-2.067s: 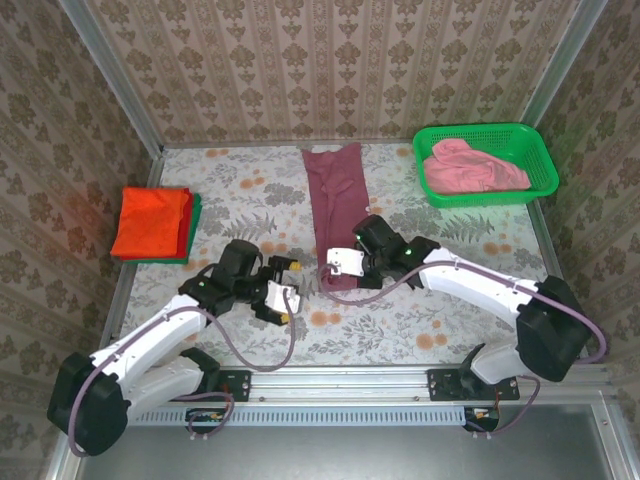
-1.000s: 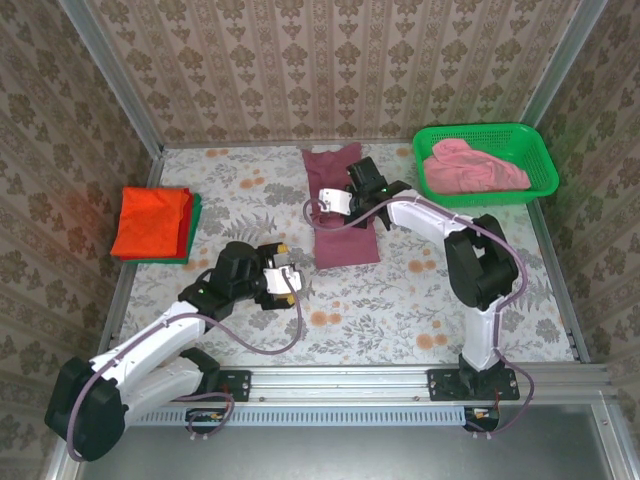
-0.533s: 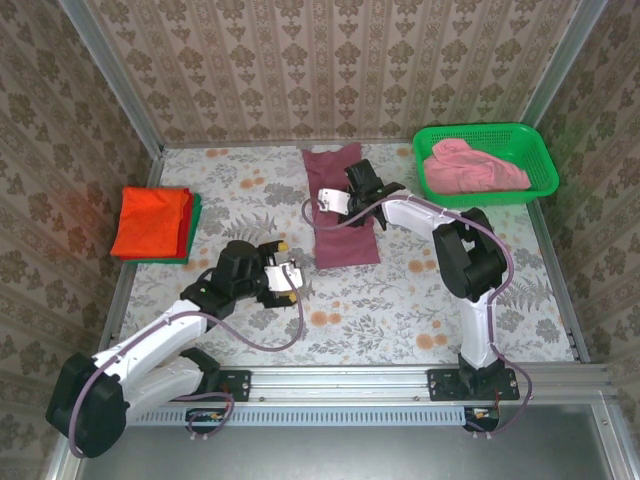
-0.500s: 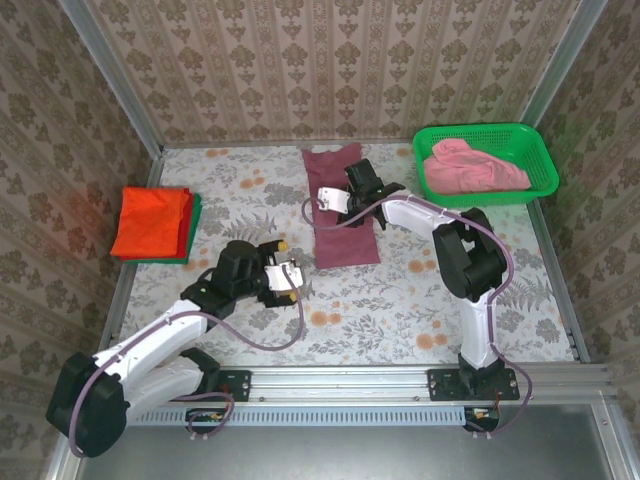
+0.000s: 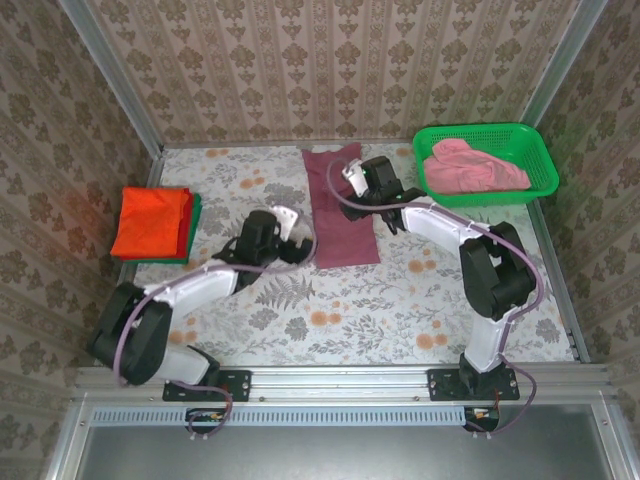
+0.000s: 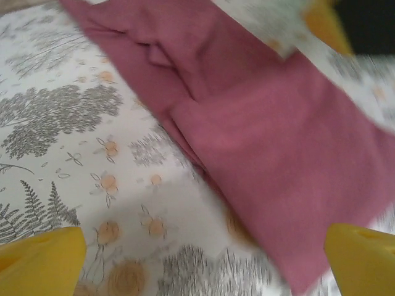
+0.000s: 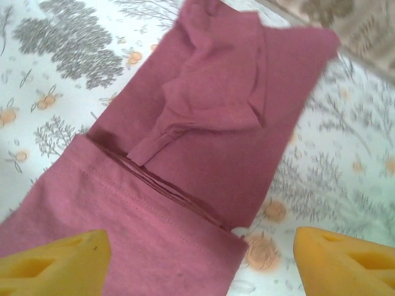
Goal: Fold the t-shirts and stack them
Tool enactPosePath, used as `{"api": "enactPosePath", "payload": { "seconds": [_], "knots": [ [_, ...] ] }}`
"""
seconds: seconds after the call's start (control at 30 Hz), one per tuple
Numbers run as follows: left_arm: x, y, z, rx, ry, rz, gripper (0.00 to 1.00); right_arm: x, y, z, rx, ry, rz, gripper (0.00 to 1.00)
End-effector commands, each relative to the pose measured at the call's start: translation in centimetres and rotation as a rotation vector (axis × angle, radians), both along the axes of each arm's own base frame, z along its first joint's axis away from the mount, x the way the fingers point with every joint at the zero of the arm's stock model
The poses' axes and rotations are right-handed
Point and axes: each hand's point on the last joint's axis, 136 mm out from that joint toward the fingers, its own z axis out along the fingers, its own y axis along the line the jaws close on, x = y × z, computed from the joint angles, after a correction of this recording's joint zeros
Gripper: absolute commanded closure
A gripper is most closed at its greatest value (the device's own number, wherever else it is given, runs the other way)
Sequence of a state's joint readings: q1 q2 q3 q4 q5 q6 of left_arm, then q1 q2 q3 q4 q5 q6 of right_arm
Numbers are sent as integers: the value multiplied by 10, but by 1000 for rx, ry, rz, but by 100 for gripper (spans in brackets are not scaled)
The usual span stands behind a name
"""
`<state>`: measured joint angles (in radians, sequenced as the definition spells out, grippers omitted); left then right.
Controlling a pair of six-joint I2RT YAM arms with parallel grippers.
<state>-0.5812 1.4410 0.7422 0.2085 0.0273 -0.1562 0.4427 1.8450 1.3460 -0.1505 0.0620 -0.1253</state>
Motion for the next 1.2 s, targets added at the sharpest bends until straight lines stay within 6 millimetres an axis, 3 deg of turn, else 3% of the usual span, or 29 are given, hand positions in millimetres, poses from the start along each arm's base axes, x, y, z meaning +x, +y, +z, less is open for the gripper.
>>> {"api": "enactPosePath", "payload": {
  "seconds": [0.0,0.13,0.3,0.4,0.53,0.67,0.8,1.17],
  "knots": [
    [31,-2,-9,-248,243,305,2,-13,-18,-24,204,224,-302,30],
    [56,-36,-22,-356,401,337,22,-11,-18,-44,319,373,-372,51],
    [70,-73,-48,-411,581,315,50,-3,-17,-67,372,454,-391,73],
    [73,-85,-63,-428,644,304,58,-3,-16,-84,389,495,-393,76],
    [66,-80,-85,-410,696,337,69,-17,-14,-102,400,556,-390,77],
    [41,-68,-107,-377,746,347,70,-46,-26,-121,360,586,-429,78],
    [4,-51,-130,-310,794,342,67,-86,-28,-137,353,623,-449,79],
    [-107,-33,-142,-108,855,218,61,-183,-28,-141,298,673,-497,79]
  ]
}}
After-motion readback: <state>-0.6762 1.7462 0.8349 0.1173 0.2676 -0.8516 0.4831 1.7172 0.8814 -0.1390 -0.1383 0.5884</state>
